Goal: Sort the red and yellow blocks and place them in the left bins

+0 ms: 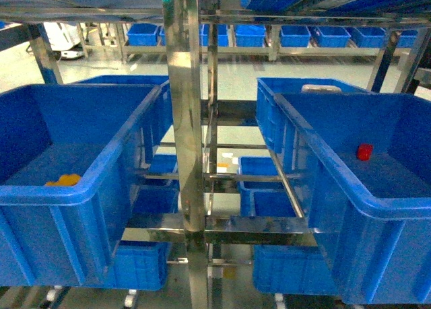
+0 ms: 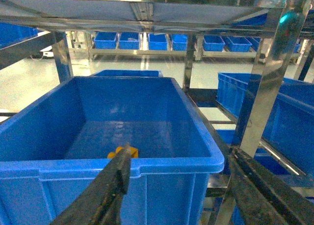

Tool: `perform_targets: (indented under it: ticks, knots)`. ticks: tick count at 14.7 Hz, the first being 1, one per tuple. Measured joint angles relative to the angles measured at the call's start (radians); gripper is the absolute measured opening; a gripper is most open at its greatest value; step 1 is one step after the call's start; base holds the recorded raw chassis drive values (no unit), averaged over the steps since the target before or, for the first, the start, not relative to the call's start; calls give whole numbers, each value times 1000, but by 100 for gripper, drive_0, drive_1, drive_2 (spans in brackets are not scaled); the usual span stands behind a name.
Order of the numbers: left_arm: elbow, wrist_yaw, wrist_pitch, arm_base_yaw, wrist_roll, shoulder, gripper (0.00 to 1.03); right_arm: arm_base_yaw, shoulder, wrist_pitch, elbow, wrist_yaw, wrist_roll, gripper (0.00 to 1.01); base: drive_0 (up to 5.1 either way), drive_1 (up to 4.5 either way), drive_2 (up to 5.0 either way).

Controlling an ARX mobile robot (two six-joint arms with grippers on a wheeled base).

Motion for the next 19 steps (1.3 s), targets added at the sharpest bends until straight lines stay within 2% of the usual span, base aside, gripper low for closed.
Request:
perform_targets:
  ticks: [3, 4, 19]
  knots:
    - [0, 0, 0, 0, 0, 0, 95, 0, 0, 0, 0, 0, 0, 83, 0, 0, 0]
    - [0, 0, 0, 0, 1, 0, 98, 0, 0, 0, 0, 0, 0, 98, 0, 0, 0]
    - [0, 0, 0, 0, 1, 0, 98, 0, 0, 0, 0, 0, 0, 98, 0, 0, 0]
